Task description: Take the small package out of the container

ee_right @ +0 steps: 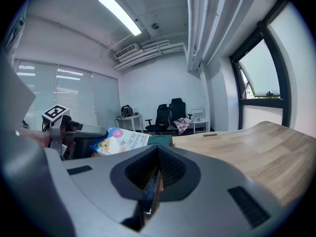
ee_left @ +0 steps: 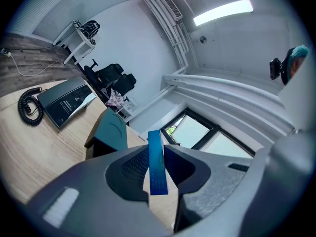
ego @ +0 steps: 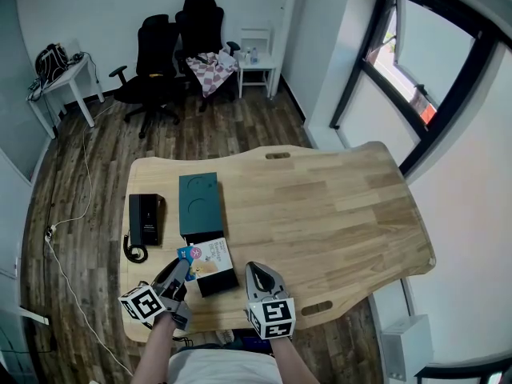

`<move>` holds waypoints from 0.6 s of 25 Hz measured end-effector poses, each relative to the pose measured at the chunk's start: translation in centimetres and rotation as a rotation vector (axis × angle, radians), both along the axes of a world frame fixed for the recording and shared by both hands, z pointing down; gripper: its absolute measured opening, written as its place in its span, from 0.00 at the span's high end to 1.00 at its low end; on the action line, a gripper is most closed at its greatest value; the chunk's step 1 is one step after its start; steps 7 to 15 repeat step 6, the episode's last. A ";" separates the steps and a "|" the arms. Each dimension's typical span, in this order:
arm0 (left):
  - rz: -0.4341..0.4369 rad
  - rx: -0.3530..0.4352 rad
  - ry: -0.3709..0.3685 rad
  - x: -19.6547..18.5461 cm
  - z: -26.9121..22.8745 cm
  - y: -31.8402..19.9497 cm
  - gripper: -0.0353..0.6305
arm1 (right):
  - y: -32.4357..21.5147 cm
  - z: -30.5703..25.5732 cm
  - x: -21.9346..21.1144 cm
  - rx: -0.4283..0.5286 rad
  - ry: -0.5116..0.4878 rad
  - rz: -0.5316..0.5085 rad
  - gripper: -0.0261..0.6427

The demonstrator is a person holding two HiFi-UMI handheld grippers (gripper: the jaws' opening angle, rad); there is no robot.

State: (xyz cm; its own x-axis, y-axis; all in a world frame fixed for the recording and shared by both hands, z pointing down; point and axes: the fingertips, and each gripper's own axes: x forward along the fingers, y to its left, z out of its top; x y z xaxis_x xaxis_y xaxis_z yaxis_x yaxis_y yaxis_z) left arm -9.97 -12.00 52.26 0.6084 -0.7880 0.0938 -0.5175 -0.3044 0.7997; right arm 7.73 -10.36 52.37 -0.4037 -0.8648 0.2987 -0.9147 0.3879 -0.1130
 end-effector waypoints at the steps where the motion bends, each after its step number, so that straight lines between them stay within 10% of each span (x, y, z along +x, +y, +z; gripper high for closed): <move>1: 0.000 -0.001 -0.001 0.0 0.1 0.0 0.80 | 0.0 0.0 0.0 -0.001 0.000 0.001 0.95; 15: 0.000 -0.007 -0.012 -0.5 0.5 -0.1 0.80 | -0.3 0.3 -0.3 -0.006 -0.006 -0.001 0.95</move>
